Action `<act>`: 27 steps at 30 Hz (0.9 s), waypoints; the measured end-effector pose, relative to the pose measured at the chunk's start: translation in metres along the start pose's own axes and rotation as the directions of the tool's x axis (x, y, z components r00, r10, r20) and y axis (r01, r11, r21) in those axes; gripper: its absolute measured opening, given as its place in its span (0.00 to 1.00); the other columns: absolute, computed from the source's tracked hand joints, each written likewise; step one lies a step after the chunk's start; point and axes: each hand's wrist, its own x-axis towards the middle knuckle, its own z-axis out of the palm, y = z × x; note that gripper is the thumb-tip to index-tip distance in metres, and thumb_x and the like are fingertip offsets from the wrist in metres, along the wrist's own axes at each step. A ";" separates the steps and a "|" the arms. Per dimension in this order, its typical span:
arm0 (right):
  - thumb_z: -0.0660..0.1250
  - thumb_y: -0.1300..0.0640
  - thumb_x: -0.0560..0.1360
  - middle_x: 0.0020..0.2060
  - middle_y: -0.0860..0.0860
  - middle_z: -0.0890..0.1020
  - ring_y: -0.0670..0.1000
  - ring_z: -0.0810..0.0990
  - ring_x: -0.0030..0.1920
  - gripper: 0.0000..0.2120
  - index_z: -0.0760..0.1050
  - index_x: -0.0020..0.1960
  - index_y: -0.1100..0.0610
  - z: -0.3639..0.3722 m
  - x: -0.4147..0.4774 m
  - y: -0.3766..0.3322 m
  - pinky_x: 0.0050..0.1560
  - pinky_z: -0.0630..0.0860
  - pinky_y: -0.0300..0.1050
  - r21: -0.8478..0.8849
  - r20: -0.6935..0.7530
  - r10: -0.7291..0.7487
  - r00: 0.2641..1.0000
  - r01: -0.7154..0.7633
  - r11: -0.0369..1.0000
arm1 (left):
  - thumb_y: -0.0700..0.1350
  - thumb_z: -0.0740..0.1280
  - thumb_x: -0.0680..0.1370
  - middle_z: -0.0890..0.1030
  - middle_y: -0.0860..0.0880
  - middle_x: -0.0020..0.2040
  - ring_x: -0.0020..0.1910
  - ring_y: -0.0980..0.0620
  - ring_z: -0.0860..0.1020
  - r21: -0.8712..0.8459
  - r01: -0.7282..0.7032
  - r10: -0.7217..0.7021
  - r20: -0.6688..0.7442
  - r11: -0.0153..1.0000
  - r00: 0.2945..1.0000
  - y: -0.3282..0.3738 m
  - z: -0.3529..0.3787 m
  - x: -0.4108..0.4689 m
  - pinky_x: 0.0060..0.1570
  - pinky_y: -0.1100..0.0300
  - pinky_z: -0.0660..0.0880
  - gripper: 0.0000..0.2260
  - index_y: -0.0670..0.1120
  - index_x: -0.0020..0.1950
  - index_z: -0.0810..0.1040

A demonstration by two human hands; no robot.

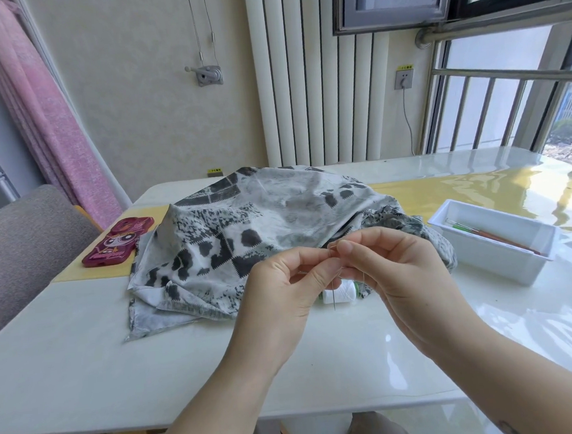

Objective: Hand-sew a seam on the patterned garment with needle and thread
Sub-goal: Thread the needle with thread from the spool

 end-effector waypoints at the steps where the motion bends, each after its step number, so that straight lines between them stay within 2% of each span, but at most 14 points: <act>1: 0.72 0.53 0.62 0.35 0.55 0.83 0.54 0.81 0.41 0.05 0.83 0.35 0.53 0.000 0.000 0.000 0.55 0.77 0.54 -0.003 -0.001 -0.002 1.000 0.002 1.000 | 0.54 0.70 0.65 0.84 0.48 0.36 0.36 0.57 0.80 -0.001 0.000 0.000 0.001 1.000 1.000 0.000 0.000 0.000 0.44 0.68 0.74 0.08 0.53 0.39 0.85; 8: 0.72 0.53 0.62 0.35 0.54 0.83 0.54 0.81 0.40 0.04 0.83 0.35 0.53 0.000 0.000 0.001 0.52 0.77 0.52 0.011 -0.005 -0.012 1.000 0.012 1.000 | 0.54 0.70 0.65 0.84 0.48 0.38 0.37 0.57 0.80 0.021 0.002 -0.002 0.001 1.000 1.000 -0.001 0.000 0.001 0.45 0.68 0.74 0.08 0.55 0.41 0.85; 21: 0.72 0.53 0.62 0.37 0.57 0.84 0.56 0.82 0.42 0.05 0.83 0.36 0.54 0.000 0.001 0.002 0.58 0.76 0.60 0.005 -0.007 -0.013 1.000 0.013 1.000 | 0.56 0.70 0.65 0.85 0.48 0.39 0.38 0.57 0.81 0.035 -0.001 0.001 -0.001 0.999 1.000 0.000 0.002 0.001 0.47 0.64 0.74 0.09 0.56 0.42 0.85; 27: 0.72 0.53 0.62 0.36 0.55 0.84 0.55 0.82 0.41 0.05 0.83 0.35 0.54 -0.001 0.000 0.003 0.56 0.77 0.57 0.026 -0.005 -0.016 1.000 0.016 1.000 | 0.56 0.70 0.65 0.85 0.49 0.39 0.38 0.56 0.81 0.035 -0.002 0.002 0.000 0.999 1.000 -0.001 0.001 0.000 0.48 0.64 0.74 0.10 0.56 0.43 0.84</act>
